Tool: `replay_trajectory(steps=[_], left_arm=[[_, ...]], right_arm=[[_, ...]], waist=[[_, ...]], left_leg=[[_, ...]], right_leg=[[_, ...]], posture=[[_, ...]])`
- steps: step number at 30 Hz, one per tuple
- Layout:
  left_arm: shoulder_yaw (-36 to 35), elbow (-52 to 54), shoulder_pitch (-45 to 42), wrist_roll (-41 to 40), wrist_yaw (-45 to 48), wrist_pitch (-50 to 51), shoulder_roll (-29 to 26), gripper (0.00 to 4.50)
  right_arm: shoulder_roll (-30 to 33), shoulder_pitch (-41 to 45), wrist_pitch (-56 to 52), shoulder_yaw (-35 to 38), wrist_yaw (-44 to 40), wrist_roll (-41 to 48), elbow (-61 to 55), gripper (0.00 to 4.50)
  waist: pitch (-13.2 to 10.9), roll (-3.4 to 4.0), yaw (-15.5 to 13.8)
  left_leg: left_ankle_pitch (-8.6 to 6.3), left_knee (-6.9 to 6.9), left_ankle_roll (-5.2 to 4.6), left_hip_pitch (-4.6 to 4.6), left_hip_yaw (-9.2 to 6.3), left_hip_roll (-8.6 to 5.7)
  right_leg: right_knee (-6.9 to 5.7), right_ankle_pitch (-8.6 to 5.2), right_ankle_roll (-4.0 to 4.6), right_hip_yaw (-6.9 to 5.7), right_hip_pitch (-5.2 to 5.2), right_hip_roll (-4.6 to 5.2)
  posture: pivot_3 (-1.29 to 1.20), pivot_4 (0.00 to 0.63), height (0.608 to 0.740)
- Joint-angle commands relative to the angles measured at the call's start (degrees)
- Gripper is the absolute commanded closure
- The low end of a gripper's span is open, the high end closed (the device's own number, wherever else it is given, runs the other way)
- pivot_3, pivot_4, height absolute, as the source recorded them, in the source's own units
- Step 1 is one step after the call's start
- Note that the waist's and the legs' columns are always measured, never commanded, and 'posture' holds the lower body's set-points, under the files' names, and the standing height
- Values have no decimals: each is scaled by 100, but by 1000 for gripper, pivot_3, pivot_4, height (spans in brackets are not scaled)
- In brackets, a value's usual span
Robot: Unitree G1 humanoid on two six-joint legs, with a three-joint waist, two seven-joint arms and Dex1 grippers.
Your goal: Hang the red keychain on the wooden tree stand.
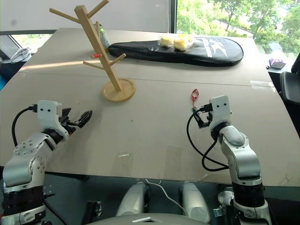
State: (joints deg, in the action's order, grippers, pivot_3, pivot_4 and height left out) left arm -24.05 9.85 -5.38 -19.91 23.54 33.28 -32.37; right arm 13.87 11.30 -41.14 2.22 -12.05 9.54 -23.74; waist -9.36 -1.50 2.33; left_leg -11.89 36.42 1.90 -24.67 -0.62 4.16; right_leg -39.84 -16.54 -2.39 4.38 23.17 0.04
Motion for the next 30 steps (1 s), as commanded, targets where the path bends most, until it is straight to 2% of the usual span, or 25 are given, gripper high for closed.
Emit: replay_trajectory(steps=[1,4,9,17,23,30], left_arm=[[232,218,-213,-100,530,30,-459,144],[1055,579,-568,-231,1686,160,-1218,144],[1479,934,-1209,-854,2496,558,-1527,144],[2061,941,-2064,-1113,3186,668,-1607,144],[2064,750,-2515,-1370,3422,893,-1603,144],[2083,519,-2704,-1265,3453,768,-1615,144]], right_arm=[[-107,116,59,1,44,66,-95,0],[-320,371,-119,-135,127,102,9,0],[-491,668,-283,-265,341,-63,267,0],[-782,1177,-321,-401,698,-296,988,0],[-960,1421,-105,-344,911,-441,1720,0],[-1039,1714,460,-231,1044,-533,2571,0]], waist=[[0,0,0],[-9,-12,-5],[-8,-9,5],[-10,-6,10],[-10,-6,17],[-10,-6,22]], left_leg=[[0,0,0,0,0,0],[1,0,1,-4,-16,2],[0,-1,1,-5,0,-1],[1,-5,1,-7,1,2],[1,-5,1,-10,3,1],[1,-3,1,-9,5,2]], right_leg=[[0,0,0,0,0,0],[-2,0,0,-14,2,-7],[6,0,0,-3,0,3],[-4,0,1,0,14,-6],[-1,-1,1,3,15,-6],[-6,0,0,5,18,-6]], posture=[[0,150,740],[0,150,740],[0,150,740],[0,150,740],[0,150,740],[0,150,740]])
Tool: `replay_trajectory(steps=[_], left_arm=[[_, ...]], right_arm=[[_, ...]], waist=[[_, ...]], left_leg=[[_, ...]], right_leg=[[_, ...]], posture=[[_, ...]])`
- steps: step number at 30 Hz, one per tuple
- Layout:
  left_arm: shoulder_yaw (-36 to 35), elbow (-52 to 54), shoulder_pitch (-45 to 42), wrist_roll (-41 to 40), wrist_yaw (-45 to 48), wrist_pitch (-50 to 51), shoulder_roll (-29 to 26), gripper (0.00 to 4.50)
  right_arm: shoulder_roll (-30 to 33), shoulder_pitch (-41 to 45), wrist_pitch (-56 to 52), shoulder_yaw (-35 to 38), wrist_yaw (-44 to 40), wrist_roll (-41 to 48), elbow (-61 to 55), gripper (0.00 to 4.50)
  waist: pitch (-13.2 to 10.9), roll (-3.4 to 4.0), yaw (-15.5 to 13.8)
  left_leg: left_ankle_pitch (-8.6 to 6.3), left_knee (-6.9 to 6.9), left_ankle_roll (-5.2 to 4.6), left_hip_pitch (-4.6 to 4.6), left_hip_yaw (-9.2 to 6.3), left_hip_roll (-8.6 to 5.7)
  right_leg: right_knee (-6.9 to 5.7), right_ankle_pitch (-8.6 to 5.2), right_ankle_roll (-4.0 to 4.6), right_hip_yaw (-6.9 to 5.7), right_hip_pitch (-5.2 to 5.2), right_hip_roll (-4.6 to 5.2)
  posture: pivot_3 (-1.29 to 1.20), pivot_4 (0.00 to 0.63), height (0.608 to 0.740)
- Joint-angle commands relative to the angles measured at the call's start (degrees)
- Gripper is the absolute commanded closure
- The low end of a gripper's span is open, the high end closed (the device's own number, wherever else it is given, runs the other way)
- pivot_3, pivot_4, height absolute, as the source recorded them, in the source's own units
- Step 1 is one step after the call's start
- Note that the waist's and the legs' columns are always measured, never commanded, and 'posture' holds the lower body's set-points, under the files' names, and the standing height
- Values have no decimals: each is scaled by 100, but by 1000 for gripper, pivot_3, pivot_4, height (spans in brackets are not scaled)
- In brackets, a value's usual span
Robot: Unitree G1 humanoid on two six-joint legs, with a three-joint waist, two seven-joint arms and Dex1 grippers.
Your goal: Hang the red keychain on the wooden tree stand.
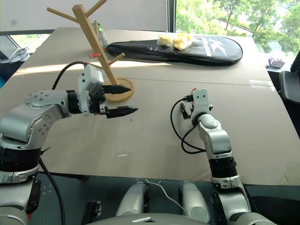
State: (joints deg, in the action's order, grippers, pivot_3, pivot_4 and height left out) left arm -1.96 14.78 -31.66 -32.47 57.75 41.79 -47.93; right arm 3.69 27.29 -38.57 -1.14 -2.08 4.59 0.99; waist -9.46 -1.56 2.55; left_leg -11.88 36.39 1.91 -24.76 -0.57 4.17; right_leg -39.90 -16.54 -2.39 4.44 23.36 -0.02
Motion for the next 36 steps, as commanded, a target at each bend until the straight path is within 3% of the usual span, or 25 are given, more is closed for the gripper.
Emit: replay_trajectory(steps=[1,7,8,10,17,18,26,30,36], left_arm=[[-129,51,-61,-16,22,-75,-58,144],[-164,105,-33,-26,-6,-48,-90,144],[-185,113,-31,-30,-13,-39,-104,51],[-214,130,-25,-35,-38,-30,-115,0],[-411,267,-159,-413,-264,351,-15,0],[-419,302,-172,-447,-261,391,-36,0],[-568,626,43,-733,-331,640,-170,0],[-778,889,316,-900,-691,766,9,0],[-1475,1823,845,-1917,-1629,1404,359,0]], right_arm=[[-22,140,257,111,44,-34,175,0],[-20,286,511,133,40,-46,558,0],[-19,300,542,145,45,-45,607,251],[-26,325,585,181,61,-29,680,888],[-44,373,618,220,27,-19,772,4246],[-37,384,624,213,11,-20,789,4390],[133,76,489,92,-331,57,313,4390],[650,-322,693,-160,-1082,122,-581,4390],[1090,-430,1132,-213,-2070,630,-1748,4390]], waist=[[0,0,1],[0,-1,2],[0,-1,2],[0,0,4],[0,0,9],[0,-1,9],[0,0,0],[-2,3,-9],[-6,5,1]], left_leg=[[0,0,0,0,0,0],[0,0,0,1,0,0],[0,0,0,1,0,0],[0,0,0,1,1,0],[0,0,0,0,0,1],[0,0,0,1,0,1],[0,-1,0,1,0,1],[0,-1,0,-1,1,0],[0,1,0,-2,2,2]], right_leg=[[0,0,0,0,0,0],[-1,0,0,0,0,0],[-2,0,0,1,0,0],[-2,0,0,1,0,0],[-1,0,0,2,0,0],[-2,0,0,1,0,-1],[-2,0,1,3,0,-1],[2,0,0,3,0,0],[-1,0,0,5,2,0]], posture=[[0,150,740],[0,150,740],[0,150,740],[0,150,740],[0,150,740],[0,150,740],[0,150,740],[0,150,740],[0,150,740]])
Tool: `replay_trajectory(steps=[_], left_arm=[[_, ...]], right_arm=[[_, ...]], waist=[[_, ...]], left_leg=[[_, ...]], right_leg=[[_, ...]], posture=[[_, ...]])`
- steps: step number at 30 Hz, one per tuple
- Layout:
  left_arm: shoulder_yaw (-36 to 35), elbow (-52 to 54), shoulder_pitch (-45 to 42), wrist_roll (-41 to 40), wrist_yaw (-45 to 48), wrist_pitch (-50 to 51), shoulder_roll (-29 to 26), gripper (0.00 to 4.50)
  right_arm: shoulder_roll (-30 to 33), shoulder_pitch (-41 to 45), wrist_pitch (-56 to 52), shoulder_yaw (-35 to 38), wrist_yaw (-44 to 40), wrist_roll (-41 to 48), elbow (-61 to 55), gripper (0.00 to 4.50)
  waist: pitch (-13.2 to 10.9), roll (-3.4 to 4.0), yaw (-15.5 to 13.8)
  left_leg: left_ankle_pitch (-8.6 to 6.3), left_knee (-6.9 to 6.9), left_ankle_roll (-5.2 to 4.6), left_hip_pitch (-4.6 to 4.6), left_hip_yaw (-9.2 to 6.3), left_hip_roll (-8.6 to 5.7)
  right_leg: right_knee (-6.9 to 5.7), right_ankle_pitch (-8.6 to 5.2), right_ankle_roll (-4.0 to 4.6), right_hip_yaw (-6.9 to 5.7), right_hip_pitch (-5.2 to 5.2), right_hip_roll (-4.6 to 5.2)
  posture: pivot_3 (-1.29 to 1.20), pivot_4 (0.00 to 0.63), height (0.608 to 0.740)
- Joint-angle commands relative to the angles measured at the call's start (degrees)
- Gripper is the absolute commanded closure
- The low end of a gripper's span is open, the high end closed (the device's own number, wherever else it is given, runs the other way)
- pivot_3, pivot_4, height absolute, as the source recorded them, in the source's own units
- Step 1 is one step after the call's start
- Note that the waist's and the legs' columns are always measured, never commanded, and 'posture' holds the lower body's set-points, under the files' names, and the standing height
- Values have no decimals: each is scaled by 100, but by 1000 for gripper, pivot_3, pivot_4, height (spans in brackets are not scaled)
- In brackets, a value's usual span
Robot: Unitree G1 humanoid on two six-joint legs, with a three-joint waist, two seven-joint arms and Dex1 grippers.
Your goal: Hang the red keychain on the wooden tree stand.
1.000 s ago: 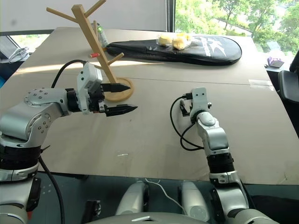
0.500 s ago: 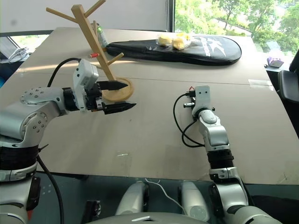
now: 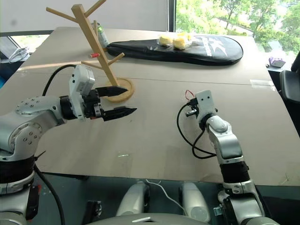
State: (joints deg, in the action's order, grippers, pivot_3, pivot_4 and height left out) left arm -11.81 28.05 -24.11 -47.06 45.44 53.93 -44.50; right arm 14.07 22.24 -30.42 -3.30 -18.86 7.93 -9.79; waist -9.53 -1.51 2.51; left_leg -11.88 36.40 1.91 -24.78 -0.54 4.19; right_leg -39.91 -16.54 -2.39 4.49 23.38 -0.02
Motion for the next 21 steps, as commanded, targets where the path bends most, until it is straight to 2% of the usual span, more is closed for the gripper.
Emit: replay_trajectory(steps=[1,5,11,15,21], left_arm=[[-611,629,202,-578,-516,248,18,0],[-1254,817,496,-1224,-1133,464,55,0],[-2569,1088,1033,-2278,-2339,330,82,0],[-3316,1359,1806,-2701,-2605,201,-68,0],[-4224,1181,2444,-3492,-3028,-225,-198,0]], right_arm=[[73,85,393,9,-501,374,-796,4390],[146,190,798,-138,-935,497,-1010,4390],[-156,806,1537,-553,-1476,588,-673,4390],[-578,1320,2055,-904,-1751,561,-117,4390],[-1144,1957,2700,-1316,-1728,116,999,4390]], waist=[[1,-1,4],[0,-1,-13],[0,-1,13],[1,-3,-1],[2,-5,-27]], left_leg=[[0,0,0,3,-2,2],[0,0,0,3,-1,1],[0,1,0,6,-2,2],[0,2,1,6,-1,2],[1,3,2,7,-5,1]], right_leg=[[0,0,0,-1,-1,-3],[1,0,0,-1,-2,-1],[-1,0,0,-1,-2,0],[1,1,1,-2,-3,4],[1,1,2,-8,-6,7]], posture=[[0,150,740],[0,150,740],[0,150,740],[0,150,740],[0,150,740]])
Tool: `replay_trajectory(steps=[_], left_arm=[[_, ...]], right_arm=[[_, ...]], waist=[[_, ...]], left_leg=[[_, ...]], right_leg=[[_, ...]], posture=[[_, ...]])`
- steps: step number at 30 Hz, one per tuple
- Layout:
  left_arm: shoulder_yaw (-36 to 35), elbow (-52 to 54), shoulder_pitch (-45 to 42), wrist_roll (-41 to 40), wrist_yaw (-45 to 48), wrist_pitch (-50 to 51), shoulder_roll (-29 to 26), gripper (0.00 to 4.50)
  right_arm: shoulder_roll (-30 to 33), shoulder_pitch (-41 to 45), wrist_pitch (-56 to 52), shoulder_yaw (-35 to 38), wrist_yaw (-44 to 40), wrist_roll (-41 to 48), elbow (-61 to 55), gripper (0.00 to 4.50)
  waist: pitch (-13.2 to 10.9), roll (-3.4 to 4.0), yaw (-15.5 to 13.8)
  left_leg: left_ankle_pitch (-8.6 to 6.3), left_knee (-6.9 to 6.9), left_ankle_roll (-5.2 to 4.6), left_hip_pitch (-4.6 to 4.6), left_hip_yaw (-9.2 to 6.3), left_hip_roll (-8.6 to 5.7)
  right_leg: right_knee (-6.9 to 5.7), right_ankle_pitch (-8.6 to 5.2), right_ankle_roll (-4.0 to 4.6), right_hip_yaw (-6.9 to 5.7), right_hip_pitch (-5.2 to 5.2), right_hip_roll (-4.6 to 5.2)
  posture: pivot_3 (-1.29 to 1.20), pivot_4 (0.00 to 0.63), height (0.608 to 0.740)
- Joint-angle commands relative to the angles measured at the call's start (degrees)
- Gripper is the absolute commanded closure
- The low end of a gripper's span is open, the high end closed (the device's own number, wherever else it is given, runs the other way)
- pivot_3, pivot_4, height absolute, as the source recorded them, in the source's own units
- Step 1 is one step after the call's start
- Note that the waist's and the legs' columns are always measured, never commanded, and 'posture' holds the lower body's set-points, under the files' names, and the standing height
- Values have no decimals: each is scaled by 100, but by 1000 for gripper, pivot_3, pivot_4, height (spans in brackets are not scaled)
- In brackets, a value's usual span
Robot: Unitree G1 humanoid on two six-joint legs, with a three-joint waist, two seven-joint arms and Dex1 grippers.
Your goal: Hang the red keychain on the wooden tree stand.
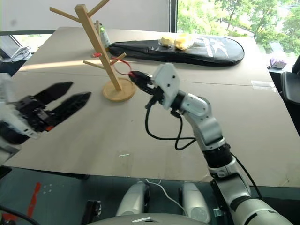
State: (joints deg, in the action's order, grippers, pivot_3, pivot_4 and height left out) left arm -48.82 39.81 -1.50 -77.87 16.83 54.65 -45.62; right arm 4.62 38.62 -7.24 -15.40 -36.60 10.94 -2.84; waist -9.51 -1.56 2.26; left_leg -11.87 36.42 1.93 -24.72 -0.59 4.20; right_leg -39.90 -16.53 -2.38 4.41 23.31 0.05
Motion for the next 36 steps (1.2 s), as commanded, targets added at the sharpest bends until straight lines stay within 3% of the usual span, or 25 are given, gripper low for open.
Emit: replay_trajectory(steps=[1,13,36], left_arm=[[-643,-31,298,-477,-193,-361,-88,0],[-1002,-226,1169,-833,-247,-977,-153,0],[-753,-520,1188,-637,-56,-1370,-415,0]], right_arm=[[-295,440,476,-153,90,-280,495,4390],[-951,1243,1032,-295,662,-1022,1730,4390],[-1326,2353,1249,-99,1254,-1517,3302,4390]], waist=[[0,0,5],[0,0,2],[-1,1,18]], left_leg=[[0,0,0,0,1,0],[0,-2,1,0,-2,0],[0,-6,1,-2,-3,1]], right_leg=[[1,0,0,0,0,0],[1,0,2,-6,1,2],[0,0,3,-7,5,0]], posture=[[0,150,740],[0,150,740],[0,150,740]])
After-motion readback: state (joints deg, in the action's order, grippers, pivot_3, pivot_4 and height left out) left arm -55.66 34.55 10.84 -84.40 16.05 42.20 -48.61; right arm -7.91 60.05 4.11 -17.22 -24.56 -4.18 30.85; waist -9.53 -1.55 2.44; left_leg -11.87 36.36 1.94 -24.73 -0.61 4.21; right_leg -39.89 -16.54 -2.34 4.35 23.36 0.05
